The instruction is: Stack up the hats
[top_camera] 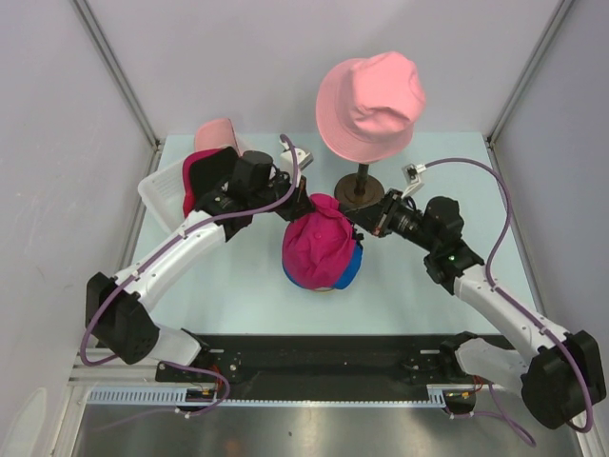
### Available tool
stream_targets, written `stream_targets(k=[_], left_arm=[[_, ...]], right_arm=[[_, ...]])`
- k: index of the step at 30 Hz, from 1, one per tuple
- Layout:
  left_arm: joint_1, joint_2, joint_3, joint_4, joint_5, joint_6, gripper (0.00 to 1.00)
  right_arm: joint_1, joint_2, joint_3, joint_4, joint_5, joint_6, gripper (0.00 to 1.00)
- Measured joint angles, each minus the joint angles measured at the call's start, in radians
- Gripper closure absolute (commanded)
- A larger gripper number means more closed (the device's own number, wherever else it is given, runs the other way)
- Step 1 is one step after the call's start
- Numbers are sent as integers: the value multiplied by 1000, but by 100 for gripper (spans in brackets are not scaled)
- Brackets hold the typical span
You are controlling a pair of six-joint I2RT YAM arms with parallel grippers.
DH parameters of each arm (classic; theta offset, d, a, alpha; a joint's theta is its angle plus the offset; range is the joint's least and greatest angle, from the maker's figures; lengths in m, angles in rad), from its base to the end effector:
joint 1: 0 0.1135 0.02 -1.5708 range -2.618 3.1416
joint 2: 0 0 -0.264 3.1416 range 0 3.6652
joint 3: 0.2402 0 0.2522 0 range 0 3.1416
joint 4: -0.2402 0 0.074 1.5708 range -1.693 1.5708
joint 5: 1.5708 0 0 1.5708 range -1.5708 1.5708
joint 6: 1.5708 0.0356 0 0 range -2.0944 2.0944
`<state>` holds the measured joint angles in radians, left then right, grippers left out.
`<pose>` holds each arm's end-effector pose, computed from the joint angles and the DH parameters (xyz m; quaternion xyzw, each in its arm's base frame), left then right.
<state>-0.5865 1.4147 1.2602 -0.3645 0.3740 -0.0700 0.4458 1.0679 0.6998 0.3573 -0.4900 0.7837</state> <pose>0.2620 -0.1897 0.3427 0.3073 0.7978 -0.3112 0.4151 0.2168 0.1222 0.3115 -0.0522 0.7085 0.5344 0.4579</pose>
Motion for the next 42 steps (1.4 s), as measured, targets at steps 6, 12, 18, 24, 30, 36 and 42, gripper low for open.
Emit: stream_targets(k=[6, 12, 18, 24, 30, 36, 42], left_arm=[[-2, 0, 0, 5, -8, -3, 96], [-13, 0, 1, 25, -5, -10, 76], [-6, 19, 27, 15, -32, -11, 23], [-5, 32, 68, -5, -107, -35, 5], [-5, -35, 75, -37, -217, -79, 0], [-14, -254, -27, 8, -223, -166, 0], [-50, -300, -209, 37, -261, -274, 1]], right_arm=[[3, -90, 51, -223, 114, -58, 100], [5, -127, 119, -413, 209, -141, 100], [22, -126, 119, -522, 284, -156, 100], [36, -103, 106, -565, 367, -156, 100], [45, -56, 99, -611, 408, -156, 100], [57, -56, 83, -630, 430, -156, 100], [76, -43, 79, -632, 452, -156, 100]])
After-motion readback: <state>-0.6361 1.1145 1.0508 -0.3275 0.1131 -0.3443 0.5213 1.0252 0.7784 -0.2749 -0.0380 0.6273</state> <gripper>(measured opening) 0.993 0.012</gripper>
